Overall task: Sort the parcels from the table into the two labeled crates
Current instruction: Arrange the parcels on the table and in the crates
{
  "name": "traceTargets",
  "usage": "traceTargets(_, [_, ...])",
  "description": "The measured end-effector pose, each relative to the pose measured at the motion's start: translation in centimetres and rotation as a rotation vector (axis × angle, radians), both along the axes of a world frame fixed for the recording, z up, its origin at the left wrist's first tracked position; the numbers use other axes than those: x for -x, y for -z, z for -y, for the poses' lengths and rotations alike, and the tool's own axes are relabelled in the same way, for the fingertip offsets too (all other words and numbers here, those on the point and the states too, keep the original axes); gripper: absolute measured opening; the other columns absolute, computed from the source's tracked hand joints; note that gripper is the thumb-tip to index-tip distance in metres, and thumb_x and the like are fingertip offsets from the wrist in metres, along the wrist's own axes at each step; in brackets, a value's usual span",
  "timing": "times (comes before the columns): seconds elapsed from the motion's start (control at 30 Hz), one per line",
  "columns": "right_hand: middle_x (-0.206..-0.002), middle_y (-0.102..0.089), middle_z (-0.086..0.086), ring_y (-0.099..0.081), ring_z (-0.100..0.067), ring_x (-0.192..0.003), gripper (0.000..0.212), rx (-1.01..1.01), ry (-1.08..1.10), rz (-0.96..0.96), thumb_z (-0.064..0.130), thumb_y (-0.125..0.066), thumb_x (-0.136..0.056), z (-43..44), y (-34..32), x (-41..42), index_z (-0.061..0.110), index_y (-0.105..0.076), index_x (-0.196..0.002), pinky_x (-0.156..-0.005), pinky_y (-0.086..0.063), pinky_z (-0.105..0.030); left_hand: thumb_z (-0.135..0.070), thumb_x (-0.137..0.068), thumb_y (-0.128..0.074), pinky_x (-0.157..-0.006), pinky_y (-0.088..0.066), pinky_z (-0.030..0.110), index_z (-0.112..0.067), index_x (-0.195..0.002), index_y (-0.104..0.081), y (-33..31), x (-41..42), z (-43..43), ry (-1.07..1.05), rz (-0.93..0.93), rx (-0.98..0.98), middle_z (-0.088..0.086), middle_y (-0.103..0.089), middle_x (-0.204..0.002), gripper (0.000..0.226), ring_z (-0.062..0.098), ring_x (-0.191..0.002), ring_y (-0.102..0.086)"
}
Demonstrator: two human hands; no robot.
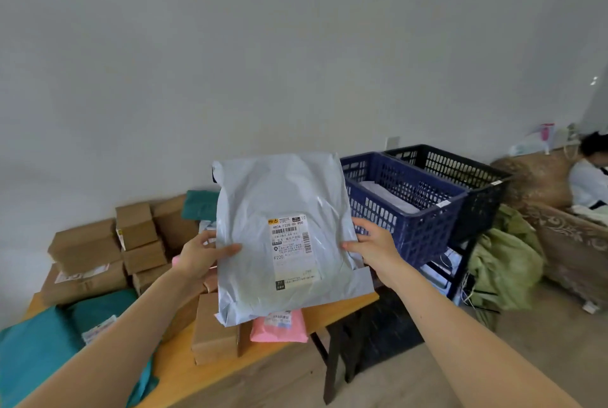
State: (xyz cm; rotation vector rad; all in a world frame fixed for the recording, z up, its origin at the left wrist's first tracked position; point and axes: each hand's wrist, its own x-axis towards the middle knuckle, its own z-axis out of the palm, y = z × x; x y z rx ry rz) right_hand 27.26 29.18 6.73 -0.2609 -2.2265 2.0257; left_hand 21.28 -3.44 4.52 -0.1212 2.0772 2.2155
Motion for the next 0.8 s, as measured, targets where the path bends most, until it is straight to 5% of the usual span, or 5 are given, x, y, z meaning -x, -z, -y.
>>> traceTargets(0.23, [-0.094, -0.071, 0.005, -0.071, -0.005, -0.072, 0.052, 0.002, 0.021, -0.032, -0.006, -0.075, -0.075, -12.7, -0.6, -2.2, 0.037, -0.064, -0.101, -0.054, -0.053, -0.020, -0.004, -0.069, -0.082, -0.067, -0.057, 0.036, -0.005, -0.109, -0.059, 0.3, -0.9, -13.4, 0.002, 0.016, -0.046, 0.012, -0.071, -0.102, 0.046, 0.028, -0.087, -0.069])
traceTargets(0.47, [-0.098, -0.072, 0.000, -0.071, -0.014, -0.084, 0.051, -0.008, 0.087, -0.055, -0.008, -0.072, -0.078, -23.1, -0.7, -2.9, 0.030, -0.062, -0.111, -0.062, -0.058, -0.029, 0.000, -0.072, -0.080, -0.055, -0.058, 0.030, -0.001, -0.107, -0.059, 0.0, -0.4, -24.3, 0.036, 0.010, -0.030, 0.015, -0.070, -0.099, 0.041, 0.022, -0.070, -0.073])
traceTargets(0.57, [-0.095, -0.072, 0.001, -0.071, -0.015, -0.083, 0.049, -0.007, 0.148, -0.065, -0.008, -0.070, -0.080, -26.9, -0.2, -1.9, 0.033, -0.062, -0.106, -0.061, -0.058, -0.031, -0.002, -0.070, -0.082, -0.072, -0.059, 0.041, -0.001, -0.111, -0.058, -0.2, 1.4, -28.5, 0.073, 0.023, -0.016, 0.016, -0.070, -0.104, 0.048, 0.032, -0.087, -0.071])
traceTargets(0.8, [-0.103, -0.070, -0.003, -0.068, -0.013, -0.086, 0.047, -0.020, 0.219, -0.052, -0.007, -0.069, -0.080, -32.1, 0.5, 1.3, 0.025, -0.064, -0.114, -0.062, -0.056, -0.026, -0.006, -0.069, -0.083, -0.061, -0.058, 0.033, -0.001, -0.113, -0.058, -0.1, 5.3, -34.6, 0.120, 0.033, 0.008, 0.016, -0.071, -0.104, 0.050, 0.030, -0.085, -0.071])
